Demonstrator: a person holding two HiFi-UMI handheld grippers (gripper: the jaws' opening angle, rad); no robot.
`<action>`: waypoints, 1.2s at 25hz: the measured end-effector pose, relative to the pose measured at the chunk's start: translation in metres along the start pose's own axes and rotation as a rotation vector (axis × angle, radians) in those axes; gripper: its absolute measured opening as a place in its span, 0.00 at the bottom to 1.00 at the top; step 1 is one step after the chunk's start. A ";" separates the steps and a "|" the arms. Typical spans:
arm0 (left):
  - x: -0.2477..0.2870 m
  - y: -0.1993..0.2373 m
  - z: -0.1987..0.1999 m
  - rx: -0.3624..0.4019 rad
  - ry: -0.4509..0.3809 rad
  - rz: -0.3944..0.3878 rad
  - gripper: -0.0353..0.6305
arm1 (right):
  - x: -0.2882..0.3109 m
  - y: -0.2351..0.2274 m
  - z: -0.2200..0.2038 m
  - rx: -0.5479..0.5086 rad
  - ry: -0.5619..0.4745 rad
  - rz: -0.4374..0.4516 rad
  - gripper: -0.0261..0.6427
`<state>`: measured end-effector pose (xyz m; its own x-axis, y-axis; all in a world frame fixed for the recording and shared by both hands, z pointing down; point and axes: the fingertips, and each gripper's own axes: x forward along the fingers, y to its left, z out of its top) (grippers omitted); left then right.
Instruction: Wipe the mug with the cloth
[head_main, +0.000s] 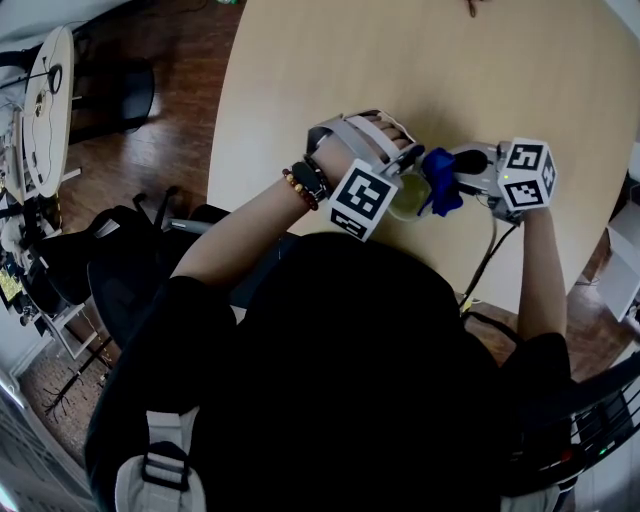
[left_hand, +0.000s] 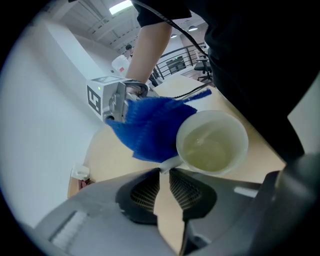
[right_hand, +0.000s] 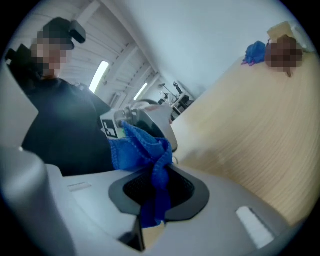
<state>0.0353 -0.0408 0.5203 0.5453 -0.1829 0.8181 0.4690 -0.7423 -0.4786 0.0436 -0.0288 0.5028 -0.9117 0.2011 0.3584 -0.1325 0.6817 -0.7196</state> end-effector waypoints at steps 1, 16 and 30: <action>0.000 0.000 0.000 -0.001 0.001 0.002 0.15 | -0.003 0.005 0.008 0.000 -0.040 0.013 0.13; 0.001 0.003 -0.005 -0.084 0.020 0.018 0.13 | 0.021 -0.028 -0.030 -0.133 0.244 -0.252 0.14; -0.027 0.007 -0.043 -0.445 0.012 0.117 0.09 | -0.023 -0.001 -0.046 -0.112 0.130 -0.446 0.15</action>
<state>-0.0065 -0.0691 0.5084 0.5674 -0.2871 0.7718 0.0595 -0.9205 -0.3862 0.0824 -0.0016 0.5228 -0.7181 -0.0466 0.6944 -0.4502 0.7920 -0.4124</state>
